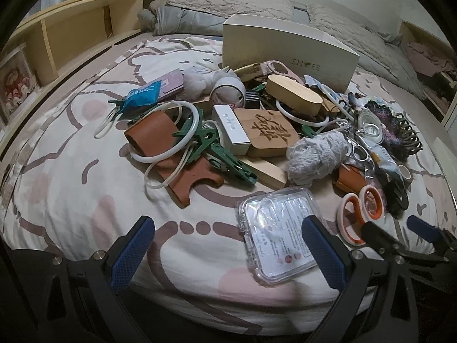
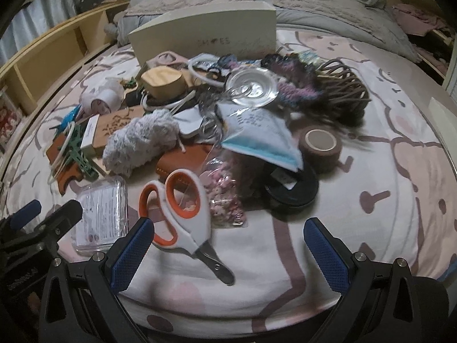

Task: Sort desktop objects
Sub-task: 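Lower the right gripper onto the orange-handled scissors while the left gripper approaches the clear case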

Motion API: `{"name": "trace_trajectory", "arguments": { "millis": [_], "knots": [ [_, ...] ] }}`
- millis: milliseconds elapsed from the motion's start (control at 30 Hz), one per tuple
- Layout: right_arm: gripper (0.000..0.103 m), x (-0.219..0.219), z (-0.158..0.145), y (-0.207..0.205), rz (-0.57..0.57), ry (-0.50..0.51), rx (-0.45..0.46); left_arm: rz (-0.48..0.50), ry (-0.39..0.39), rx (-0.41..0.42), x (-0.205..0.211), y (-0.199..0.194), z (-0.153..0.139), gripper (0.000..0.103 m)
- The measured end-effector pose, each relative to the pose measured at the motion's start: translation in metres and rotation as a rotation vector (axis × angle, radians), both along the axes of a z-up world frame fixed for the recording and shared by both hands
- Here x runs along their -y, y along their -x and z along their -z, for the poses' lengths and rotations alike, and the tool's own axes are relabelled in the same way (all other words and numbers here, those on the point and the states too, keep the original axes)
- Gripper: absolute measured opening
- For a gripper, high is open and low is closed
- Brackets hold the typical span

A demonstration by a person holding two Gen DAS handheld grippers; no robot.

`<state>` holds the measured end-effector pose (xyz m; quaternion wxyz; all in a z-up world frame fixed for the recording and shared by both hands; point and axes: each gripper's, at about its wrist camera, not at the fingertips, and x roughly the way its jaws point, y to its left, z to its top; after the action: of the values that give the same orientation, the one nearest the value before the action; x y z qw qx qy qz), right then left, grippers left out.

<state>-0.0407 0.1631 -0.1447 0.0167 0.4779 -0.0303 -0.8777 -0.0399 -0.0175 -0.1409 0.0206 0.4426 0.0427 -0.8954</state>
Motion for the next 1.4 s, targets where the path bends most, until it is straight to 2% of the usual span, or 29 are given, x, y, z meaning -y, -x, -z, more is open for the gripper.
{"name": "trace_trajectory", "arguments": {
  "millis": [200, 533, 900, 1167, 1400],
  "knots": [
    [0.103, 0.002, 0.011, 0.003, -0.007, -0.002, 0.034, 0.003, -0.010, -0.002, 0.000, 0.001, 0.000, 0.103],
    [0.103, -0.014, 0.011, 0.002, 0.071, -0.012, 0.034, 0.033, -0.017, 0.007, -0.008, 0.007, 0.002, 0.103],
    [0.103, -0.046, 0.013, 0.003, 0.238, 0.046, 0.032, 0.093, 0.000, 0.022, -0.028, 0.012, 0.007, 0.103],
    [0.103, -0.044, 0.014, 0.002, 0.257, 0.059, 0.024, 0.118, 0.010, 0.044, -0.037, 0.018, 0.017, 0.103],
    [0.103, -0.045, 0.014, 0.001, 0.258, 0.062, 0.021, 0.127, 0.055, 0.044, -0.042, 0.016, 0.022, 0.103]
  ]
}}
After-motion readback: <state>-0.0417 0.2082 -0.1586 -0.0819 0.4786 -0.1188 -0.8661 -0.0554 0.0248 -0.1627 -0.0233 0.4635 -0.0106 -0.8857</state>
